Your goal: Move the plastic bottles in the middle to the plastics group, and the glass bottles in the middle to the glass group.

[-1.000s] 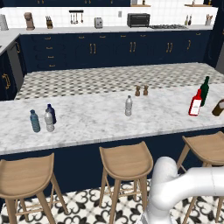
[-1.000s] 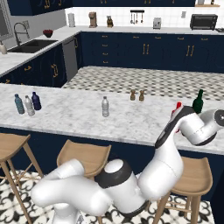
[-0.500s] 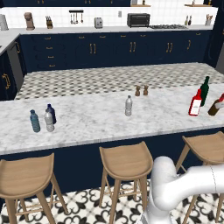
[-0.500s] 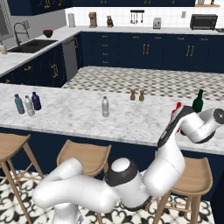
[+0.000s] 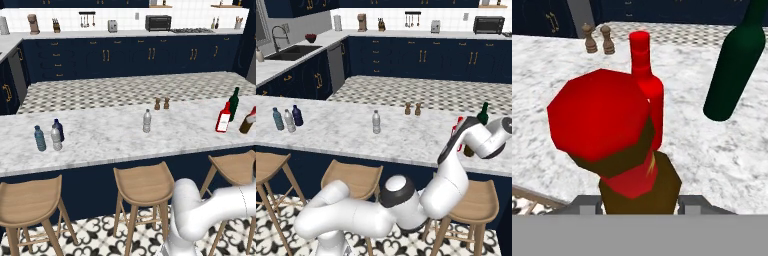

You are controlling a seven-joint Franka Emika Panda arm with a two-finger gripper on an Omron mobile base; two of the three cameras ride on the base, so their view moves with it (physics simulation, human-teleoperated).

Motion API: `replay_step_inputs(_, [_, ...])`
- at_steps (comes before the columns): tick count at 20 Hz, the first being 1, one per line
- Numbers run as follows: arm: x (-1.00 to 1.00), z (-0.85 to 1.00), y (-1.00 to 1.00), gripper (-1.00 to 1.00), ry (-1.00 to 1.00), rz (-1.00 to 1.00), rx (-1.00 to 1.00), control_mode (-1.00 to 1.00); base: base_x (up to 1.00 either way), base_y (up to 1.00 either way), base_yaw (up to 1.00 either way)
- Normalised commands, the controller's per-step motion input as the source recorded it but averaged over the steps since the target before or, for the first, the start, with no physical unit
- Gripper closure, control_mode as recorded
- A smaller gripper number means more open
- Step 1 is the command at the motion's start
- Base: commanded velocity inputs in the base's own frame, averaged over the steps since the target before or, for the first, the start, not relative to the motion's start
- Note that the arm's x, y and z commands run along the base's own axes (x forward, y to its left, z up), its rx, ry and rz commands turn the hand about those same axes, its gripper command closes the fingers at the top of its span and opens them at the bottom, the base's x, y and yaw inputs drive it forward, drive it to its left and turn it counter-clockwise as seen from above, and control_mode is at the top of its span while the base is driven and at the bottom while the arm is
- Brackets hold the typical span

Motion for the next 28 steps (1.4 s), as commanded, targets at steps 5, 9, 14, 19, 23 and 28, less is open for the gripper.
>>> replay_step_inputs(5, [0.01,0.0,-0.06,1.0,0.09,0.0,0.0,-1.0,0.0,0.0,0.0])
replay_step_inputs(9, [0.01,-0.04,0.0,1.0,0.0,0.0,0.0,-1.0,0.0,0.0,0.0])
replay_step_inputs(14, [0.14,-0.03,0.0,1.0,0.0,0.0,0.0,-1.0,0.0,0.0,0.0])
replay_step_inputs(19, [0.1,-0.02,0.0,1.0,0.0,0.0,0.0,-1.0,0.0,0.0,0.0])
replay_step_inputs(23, [0.0,-0.07,0.0,1.0,0.0,0.0,0.0,-1.0,0.0,0.0,0.0])
replay_step_inputs(28, [0.06,-0.3,0.0,1.0,0.0,0.0,0.0,-1.0,0.0,0.0,0.0])
